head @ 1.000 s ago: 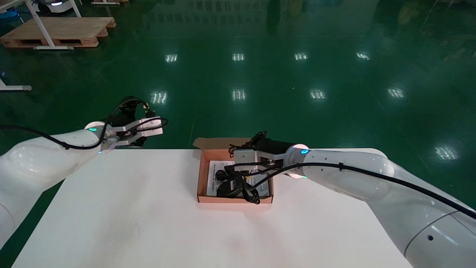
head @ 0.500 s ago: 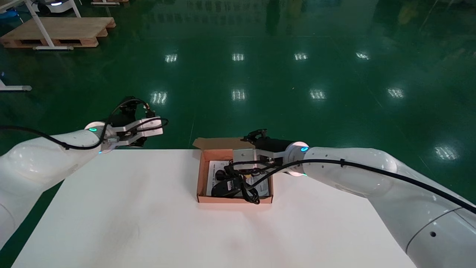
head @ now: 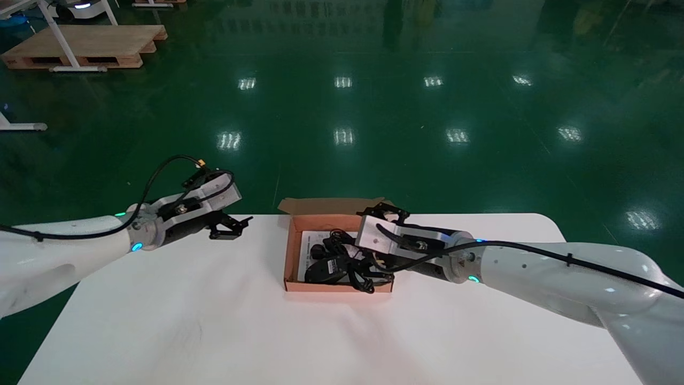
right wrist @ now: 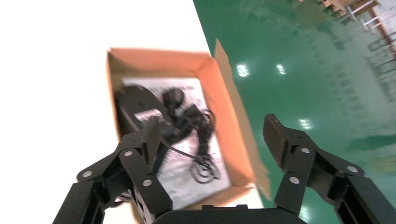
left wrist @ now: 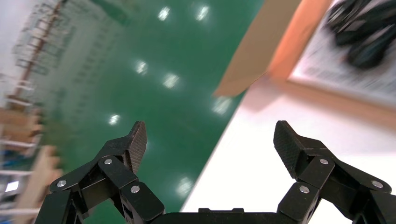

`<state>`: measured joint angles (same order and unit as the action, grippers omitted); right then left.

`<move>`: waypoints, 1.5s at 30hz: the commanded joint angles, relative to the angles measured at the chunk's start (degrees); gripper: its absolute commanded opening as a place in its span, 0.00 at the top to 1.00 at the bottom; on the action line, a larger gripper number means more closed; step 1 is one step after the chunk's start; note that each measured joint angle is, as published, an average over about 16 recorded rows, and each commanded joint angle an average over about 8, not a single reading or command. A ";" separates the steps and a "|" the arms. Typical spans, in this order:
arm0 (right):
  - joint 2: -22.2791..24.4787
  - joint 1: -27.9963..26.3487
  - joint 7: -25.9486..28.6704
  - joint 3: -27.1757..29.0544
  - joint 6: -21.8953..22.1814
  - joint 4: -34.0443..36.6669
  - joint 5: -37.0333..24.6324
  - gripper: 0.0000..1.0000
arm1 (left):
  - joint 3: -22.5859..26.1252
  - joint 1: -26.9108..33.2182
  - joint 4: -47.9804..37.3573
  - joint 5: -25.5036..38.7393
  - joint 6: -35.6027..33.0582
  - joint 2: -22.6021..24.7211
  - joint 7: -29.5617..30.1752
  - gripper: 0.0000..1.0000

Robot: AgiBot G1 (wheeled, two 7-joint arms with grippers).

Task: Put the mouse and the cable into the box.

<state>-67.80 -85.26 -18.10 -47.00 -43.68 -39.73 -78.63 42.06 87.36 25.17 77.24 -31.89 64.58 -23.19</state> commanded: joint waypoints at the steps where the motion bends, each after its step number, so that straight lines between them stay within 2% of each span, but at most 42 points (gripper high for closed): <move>1: 1.45 1.05 1.28 1.37 -1.86 -1.50 1.63 0.00 | -1.16 -1.15 2.16 -1.58 -2.40 -1.32 1.52 0.00; 45: 32.78 23.72 28.75 31.00 -41.98 -33.87 36.77 0.00 | -26.18 -25.92 48.70 -35.57 -54.12 -29.73 34.04 0.00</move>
<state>-35.55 -61.90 10.10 -16.49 -84.98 -73.05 -42.43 16.31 61.86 73.04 42.22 -85.11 35.35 10.16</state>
